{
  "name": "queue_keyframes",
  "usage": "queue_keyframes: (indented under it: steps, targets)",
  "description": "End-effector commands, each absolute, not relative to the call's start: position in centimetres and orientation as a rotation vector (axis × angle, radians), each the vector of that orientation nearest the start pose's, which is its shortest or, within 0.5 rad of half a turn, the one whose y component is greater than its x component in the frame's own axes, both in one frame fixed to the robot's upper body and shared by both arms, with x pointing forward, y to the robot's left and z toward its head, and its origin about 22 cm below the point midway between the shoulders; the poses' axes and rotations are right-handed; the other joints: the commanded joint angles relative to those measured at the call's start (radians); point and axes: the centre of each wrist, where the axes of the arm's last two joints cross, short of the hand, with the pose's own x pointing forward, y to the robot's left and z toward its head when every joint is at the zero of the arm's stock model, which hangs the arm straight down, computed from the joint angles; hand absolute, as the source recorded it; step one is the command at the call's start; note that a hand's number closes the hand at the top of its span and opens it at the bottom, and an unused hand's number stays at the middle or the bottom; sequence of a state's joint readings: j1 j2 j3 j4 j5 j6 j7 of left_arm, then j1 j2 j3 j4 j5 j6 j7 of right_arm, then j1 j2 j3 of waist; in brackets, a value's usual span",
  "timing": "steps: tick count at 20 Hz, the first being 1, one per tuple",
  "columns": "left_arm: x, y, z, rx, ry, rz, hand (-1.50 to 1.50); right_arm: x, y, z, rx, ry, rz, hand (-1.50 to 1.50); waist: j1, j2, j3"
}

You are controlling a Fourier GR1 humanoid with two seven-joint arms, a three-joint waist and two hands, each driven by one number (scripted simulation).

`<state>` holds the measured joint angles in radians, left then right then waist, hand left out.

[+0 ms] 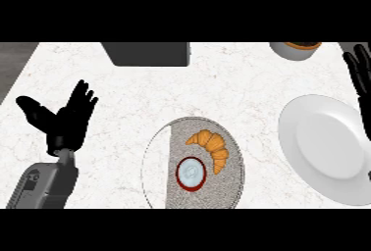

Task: Pick the can from the placemat and place it in the plate

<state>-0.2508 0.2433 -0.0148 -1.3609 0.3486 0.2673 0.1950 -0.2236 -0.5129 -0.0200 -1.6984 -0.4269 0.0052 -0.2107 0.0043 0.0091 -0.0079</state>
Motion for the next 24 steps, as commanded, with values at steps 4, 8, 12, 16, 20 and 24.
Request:
queue_keyframes:
  steps: [4,8,12,16,20,24]
  targets:
    - [30.5,25.9,3.3,0.128,-1.439,-0.023,0.00,29.7,-22.6,11.2,0.545,-1.864,0.574,1.50,0.082,0.009,0.008]
    - [30.5,25.6,3.1,0.111,-1.417,-0.084,0.00,30.1,-24.0,18.9,0.048,-2.067,1.210,1.50,0.085,-0.027,-0.007]
    - [30.1,27.8,3.7,0.129,-1.428,-0.131,0.00,30.3,-18.8,1.9,0.546,-1.868,0.600,-1.50,0.062,0.009,0.012]
    - [30.0,28.3,3.5,0.147,-1.427,-0.114,0.00,31.7,-19.9,-0.5,0.597,-1.824,0.924,-1.50,0.039,0.001,0.010]
    - [28.6,27.9,2.3,0.133,-1.400,-0.120,0.00,32.8,-19.4,-0.8,0.521,-1.834,1.136,-1.50,0.023,-0.005,0.009]
    - [29.1,28.4,2.5,0.177,-1.412,-0.089,0.00,33.4,-19.2,1.7,0.452,-1.780,1.276,-1.50,0.001,-0.010,0.008]
